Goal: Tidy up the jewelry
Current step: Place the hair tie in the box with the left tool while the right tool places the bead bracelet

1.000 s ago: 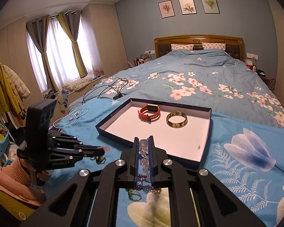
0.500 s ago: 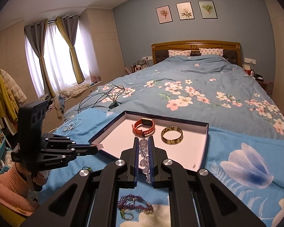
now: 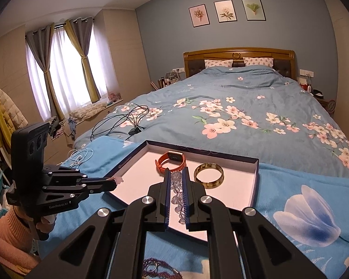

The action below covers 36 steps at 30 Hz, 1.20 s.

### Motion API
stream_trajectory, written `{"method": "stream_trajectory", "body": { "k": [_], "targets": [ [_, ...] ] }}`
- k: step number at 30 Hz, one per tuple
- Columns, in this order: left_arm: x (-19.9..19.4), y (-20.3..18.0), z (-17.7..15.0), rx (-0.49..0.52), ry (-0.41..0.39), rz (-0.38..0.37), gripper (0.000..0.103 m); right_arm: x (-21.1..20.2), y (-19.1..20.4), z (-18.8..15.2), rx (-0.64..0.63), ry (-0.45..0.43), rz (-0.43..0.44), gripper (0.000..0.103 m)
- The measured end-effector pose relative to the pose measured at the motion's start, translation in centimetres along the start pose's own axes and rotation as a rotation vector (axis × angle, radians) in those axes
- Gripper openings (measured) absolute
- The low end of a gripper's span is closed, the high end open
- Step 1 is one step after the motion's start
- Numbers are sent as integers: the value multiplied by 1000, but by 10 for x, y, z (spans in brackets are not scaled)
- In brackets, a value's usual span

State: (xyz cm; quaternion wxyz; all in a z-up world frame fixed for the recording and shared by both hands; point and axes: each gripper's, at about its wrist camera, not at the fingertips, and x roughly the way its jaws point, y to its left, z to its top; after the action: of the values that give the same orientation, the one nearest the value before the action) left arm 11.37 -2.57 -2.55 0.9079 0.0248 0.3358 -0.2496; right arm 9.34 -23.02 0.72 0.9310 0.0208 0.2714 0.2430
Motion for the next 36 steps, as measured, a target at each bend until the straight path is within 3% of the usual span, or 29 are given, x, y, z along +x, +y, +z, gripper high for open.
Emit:
{"method": "stream_trajectory", "body": {
  "k": [36],
  "targets": [
    [49,23,14,-13,57,73,3,44,-9,11,-3,50,-38,8]
  ]
}}
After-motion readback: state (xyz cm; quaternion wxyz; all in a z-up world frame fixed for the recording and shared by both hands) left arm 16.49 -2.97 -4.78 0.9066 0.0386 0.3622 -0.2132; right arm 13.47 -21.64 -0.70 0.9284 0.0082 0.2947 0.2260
